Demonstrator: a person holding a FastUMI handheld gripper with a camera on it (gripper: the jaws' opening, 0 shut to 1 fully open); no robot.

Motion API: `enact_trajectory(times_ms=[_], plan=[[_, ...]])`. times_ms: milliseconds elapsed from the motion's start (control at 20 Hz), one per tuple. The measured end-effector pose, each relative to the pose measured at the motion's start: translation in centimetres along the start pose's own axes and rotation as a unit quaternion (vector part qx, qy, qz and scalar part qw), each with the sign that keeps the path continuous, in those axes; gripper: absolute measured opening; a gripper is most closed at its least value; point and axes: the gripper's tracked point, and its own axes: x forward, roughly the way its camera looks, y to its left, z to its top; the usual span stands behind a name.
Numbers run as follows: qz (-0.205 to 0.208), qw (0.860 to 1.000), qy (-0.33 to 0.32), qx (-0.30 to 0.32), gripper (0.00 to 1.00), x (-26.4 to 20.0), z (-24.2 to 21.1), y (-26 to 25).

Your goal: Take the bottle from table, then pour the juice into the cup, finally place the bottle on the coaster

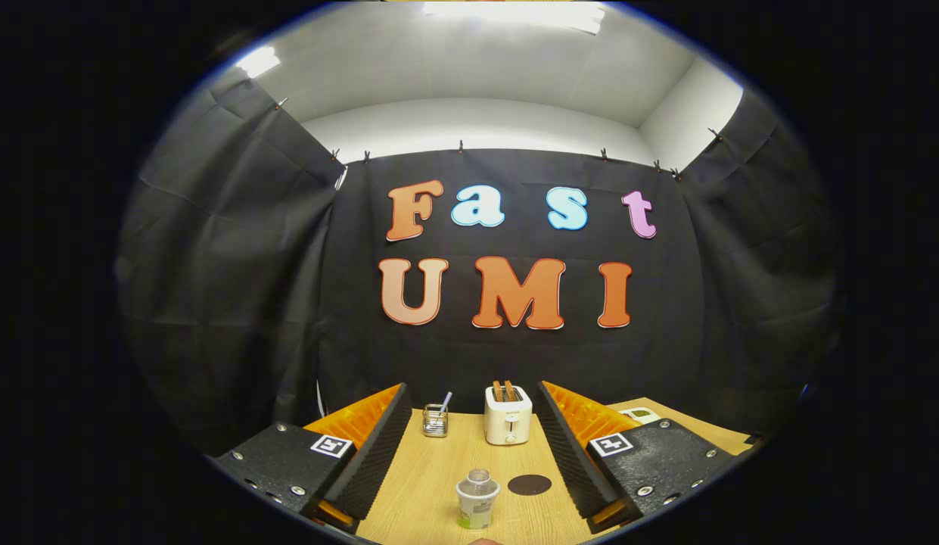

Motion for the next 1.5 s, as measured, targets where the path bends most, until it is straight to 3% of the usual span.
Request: enact_trajectory(times_ms=[750, 1150, 1500], plan=[[-0.009, 1.0, -0.023, -0.001, 0.98, -0.2, 0.7, -0.3], [-0.016, 1.0, -0.006, 0.013, 0.98, 0.3, -1.9, -1.8], [-0.018, 1.0, 0.019, 0.012, 0.98, 0.7, -7.2, -2.0]])
